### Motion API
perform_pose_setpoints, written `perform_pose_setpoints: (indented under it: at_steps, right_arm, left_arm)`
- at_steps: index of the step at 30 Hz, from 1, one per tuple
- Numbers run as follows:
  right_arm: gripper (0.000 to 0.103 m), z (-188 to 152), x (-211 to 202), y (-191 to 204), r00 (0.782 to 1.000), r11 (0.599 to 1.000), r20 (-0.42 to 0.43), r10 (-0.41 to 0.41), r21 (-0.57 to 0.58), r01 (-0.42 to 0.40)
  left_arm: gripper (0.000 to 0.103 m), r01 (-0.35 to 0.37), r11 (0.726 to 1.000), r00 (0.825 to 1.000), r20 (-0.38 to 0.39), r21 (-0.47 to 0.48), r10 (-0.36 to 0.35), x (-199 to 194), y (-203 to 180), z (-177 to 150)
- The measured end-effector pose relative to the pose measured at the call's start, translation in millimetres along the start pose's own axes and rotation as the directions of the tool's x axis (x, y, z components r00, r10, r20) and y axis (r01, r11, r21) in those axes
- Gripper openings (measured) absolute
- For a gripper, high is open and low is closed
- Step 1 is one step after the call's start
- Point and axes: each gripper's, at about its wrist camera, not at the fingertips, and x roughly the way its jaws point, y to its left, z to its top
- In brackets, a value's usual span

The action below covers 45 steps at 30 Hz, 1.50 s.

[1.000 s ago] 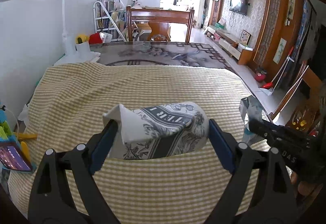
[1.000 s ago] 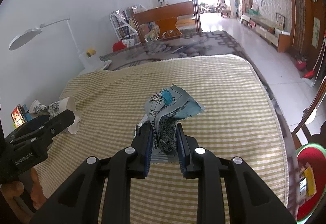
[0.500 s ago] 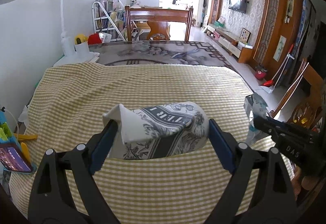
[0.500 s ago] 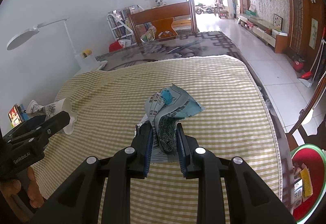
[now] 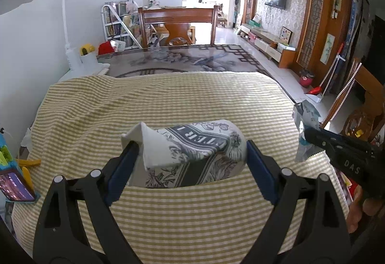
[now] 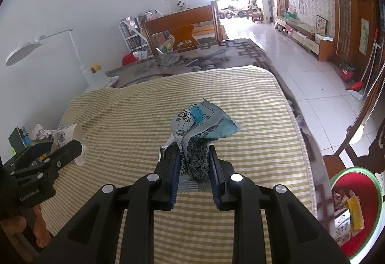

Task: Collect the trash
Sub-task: 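Lift the paper cup and wrapper and carry them toward the red bucket, then hold the cup and wrapper over the bucket and open both tools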

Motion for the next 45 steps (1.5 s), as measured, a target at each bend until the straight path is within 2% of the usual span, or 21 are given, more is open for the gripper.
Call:
perform_pose_setpoints:
  at_steps: [11,18,24,36,45]
  right_arm:
    - [0.023,-8.6,-29.0,-54.2,0.999,0.995,0.026,-0.034,0.1,0.031]
    - [0.023,-12.6,-47.7,-85.8,0.998,0.984,0.04,-0.056,0.173,0.048]
    - [0.024,-12.4,-59.9,-109.5,0.995,0.969,0.056,-0.087,0.235,0.072]
    - [0.024,-15.7,-92.2,-172.2,0.983,0.917,0.081,-0.167,0.38,0.124]
    - [0.025,-25.6,-106.3,-210.2,0.971,0.869,0.052,-0.233,0.458,0.184]
  left_arm:
    - [0.086,0.127,0.992,0.99,-0.059,-0.013,-0.128,10.5,-62.7,-10.6]
    - [0.086,0.167,0.986,0.983,-0.08,-0.005,-0.166,15.5,-86.8,-9.3]
    - [0.086,0.194,0.981,0.979,-0.066,0.03,-0.191,13.0,-107.7,-0.7]
    - [0.086,0.272,0.954,0.962,-0.056,0.129,-0.267,7.6,-161.6,6.4]
    - [0.086,0.354,0.923,0.934,-0.101,0.15,-0.342,15.8,-199.7,3.2]
